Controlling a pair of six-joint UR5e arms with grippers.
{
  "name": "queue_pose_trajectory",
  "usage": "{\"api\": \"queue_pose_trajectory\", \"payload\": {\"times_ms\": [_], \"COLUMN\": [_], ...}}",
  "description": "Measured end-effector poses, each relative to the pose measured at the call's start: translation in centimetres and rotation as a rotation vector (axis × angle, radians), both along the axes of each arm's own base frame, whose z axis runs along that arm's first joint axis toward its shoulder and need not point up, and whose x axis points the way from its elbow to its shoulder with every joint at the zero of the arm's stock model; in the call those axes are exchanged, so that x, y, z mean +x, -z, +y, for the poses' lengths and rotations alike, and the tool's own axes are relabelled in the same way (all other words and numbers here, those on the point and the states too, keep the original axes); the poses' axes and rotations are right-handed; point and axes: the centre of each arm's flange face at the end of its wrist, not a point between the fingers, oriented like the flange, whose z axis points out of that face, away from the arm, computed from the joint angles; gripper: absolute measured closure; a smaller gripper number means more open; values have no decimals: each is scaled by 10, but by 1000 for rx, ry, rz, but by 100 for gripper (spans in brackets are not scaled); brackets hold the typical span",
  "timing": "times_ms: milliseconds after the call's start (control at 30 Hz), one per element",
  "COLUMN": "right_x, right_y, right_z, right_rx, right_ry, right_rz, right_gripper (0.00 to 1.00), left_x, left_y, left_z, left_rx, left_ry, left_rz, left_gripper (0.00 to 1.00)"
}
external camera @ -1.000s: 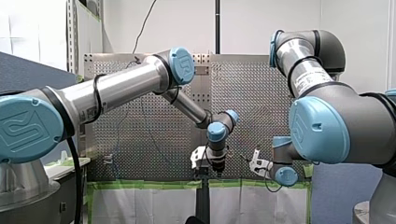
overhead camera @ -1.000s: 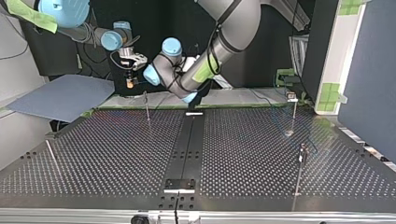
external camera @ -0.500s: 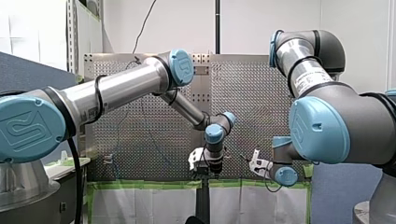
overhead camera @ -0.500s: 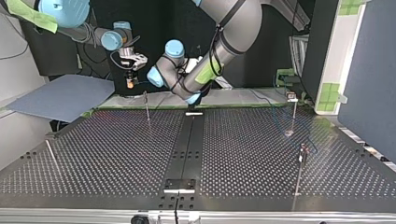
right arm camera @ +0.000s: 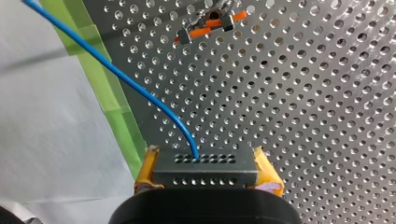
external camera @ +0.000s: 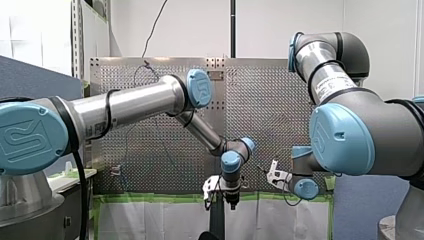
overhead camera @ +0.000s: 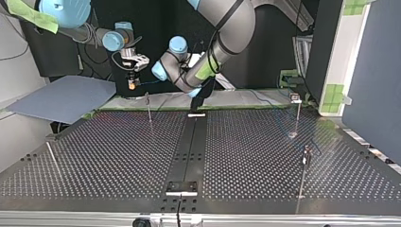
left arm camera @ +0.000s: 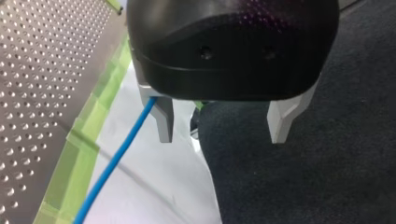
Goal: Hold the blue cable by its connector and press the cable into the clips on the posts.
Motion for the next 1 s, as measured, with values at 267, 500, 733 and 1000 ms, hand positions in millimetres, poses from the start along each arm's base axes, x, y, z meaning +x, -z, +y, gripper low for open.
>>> {"api": "queue_pose_trajectory", "payload": {"times_ms": [267,500,733,1000], "right_x": [0,0,0,0], "right_y": [0,-1,0,0], "right_z": [-1,-3,-2,-2], "right_rx": [1,2,7,8], "right_ry": [1,0,-1,0], "right_rz": [-1,1,5,5], "right_gripper": [100,100,100,100], "left_x": [6,8,7,5], "left_y": [4,5,5,8], "left_z": [-4,-12,-26,-35], "left_rx": [-34,-69,-116,-176], "left_ry": [-2,21,87,75], "left_rz": [-35,-63,-86,-118], "left_gripper": [0,60,100,100]}}
